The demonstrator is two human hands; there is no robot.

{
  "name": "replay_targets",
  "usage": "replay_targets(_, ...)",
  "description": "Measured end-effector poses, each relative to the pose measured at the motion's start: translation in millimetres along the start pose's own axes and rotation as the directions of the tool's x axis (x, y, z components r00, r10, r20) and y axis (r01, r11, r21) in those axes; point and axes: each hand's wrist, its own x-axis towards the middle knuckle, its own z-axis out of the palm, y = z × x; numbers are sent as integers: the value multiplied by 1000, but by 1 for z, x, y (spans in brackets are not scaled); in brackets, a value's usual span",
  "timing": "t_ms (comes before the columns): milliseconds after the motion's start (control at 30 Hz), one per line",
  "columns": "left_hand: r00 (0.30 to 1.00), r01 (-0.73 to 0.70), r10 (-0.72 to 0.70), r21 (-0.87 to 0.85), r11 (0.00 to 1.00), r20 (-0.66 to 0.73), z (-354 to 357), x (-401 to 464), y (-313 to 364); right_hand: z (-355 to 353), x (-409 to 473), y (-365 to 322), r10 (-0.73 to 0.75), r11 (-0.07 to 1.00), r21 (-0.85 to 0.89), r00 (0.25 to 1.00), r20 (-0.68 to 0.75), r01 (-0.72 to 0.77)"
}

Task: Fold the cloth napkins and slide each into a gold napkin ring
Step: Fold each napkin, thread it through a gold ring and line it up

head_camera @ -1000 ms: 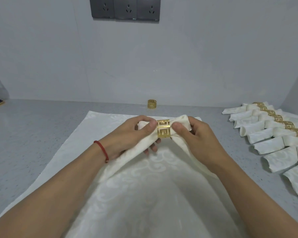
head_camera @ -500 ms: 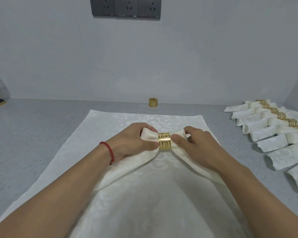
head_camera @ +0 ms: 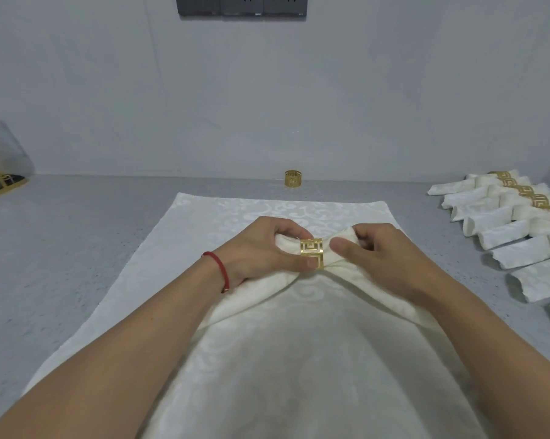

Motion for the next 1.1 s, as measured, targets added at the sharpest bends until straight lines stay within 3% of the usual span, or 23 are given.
replay_targets(133, 1000, 5, -4, -52, 999, 30, -1, 2, -3, 1, -1, 0, -16, 1000, -15, 999, -37, 15)
replay_targets(300, 985, 156, -140, -171, 973, 100, -13, 3, -8, 2, -3, -3, 11, 1000, -4, 992, -126, -11)
replay_targets(467, 999, 16, -22, 149, 989, 39, -9, 2, -4, 5, -1, -1, 10, 998, -67, 988, -154, -21)
replay_targets(667, 999, 47, -48, 109, 993, 8, -12, 7, 38, -24, 7, -14, 14, 996, -81, 994, -109, -23)
replay_targets(800, 996, 94, -94, -57, 994, -3, 0, 5, 66, -60, -10, -21, 32, 999, -8, 985, -172, -34)
replay_targets(900, 988, 144, -130, -215, 966, 79, 21, 3, 89, -89, -37, -19, 106, 993, 79, 979, -172, -93)
replay_targets(1033, 990, 126, -103, -262, 957, 99, 69, 0, 119, -134, -82, 0, 174, 965, 210, 981, -80, -155)
replay_targets(1100, 991, 118, -94, -284, 951, 98, 104, 2, 130, -159, -109, 15, 197, 967, 179, 977, -84, -179)
